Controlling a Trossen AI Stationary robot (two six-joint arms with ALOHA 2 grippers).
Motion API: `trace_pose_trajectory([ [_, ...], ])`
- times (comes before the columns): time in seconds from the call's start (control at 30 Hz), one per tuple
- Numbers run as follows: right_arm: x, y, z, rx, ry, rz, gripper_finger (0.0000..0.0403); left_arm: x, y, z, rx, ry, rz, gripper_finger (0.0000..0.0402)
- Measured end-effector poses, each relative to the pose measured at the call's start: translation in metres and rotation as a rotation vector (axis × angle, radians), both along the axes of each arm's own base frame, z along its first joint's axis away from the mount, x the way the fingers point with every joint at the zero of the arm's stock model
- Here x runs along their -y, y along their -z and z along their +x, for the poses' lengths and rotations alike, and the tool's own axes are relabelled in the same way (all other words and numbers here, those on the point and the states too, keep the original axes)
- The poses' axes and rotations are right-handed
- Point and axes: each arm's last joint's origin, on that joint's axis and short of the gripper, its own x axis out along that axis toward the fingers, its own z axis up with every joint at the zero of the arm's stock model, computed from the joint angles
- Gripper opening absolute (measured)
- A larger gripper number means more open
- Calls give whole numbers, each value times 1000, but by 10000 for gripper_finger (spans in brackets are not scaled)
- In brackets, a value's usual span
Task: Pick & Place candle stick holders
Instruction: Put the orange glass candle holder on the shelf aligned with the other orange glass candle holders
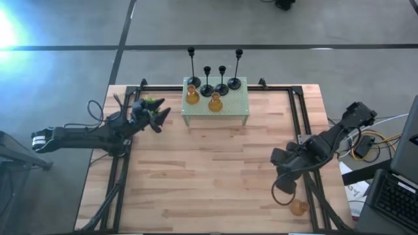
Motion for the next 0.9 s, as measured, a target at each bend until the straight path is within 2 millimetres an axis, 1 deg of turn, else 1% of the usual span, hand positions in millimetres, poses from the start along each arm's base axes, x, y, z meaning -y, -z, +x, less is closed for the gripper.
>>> trace_pose_trajectory([
  [0.2,-7,-6,-15,-12,101,70,226,0,-5,-1,29,0,7,326],
  [0.3,-12,-7,-20,-10,128,80,226,0,-8,-1,37,-1,12,326],
  [0.43,-17,-6,-24,4,138,58,226,0,-12,-1,16,-17,64,326],
  [0.57,-21,-5,-27,-10,158,75,226,0,-17,-1,0,-48,112,326],
  [0.73,-27,-5,-33,-91,55,142,226,-1,-21,-2,-3,-79,130,326],
  [0.9,-37,-5,-44,-86,-122,129,226,-1,-19,-1,-23,-79,128,326],
])
